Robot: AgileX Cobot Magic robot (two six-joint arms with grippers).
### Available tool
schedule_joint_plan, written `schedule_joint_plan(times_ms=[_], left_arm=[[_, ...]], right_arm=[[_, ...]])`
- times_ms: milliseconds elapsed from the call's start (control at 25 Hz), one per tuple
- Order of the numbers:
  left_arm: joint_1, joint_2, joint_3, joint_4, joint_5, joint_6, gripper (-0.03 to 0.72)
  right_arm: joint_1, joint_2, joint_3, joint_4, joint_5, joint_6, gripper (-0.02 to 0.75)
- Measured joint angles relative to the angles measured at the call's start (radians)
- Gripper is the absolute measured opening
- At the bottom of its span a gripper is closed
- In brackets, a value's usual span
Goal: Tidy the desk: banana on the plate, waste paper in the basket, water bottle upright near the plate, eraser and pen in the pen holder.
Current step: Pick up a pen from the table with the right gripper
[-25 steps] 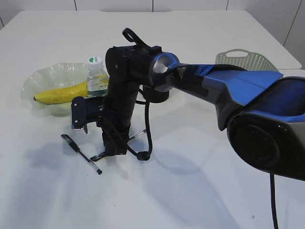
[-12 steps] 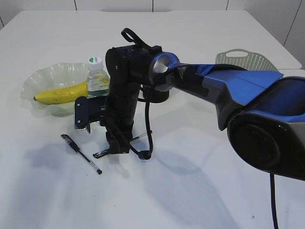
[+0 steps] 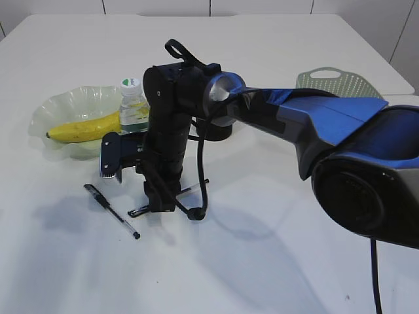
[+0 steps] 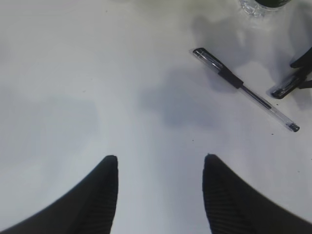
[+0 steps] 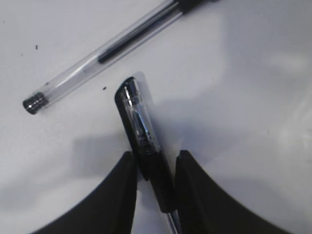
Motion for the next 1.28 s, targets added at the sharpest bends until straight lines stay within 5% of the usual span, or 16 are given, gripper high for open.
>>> schedule_joint_plan(times_ms=[680,1280], left_arm=[[0.0,0.0,0.0,0.0,0.0,0.0,0.388],[0.0,0.0,0.0,0.0,0.0,0.0,0.388]], right_arm=[[0.017,-0.006,0.021,-0.064,0.0,0.034,0.209],[0.017,-0.006,0.021,-0.071,0.001,0.055,0.083]])
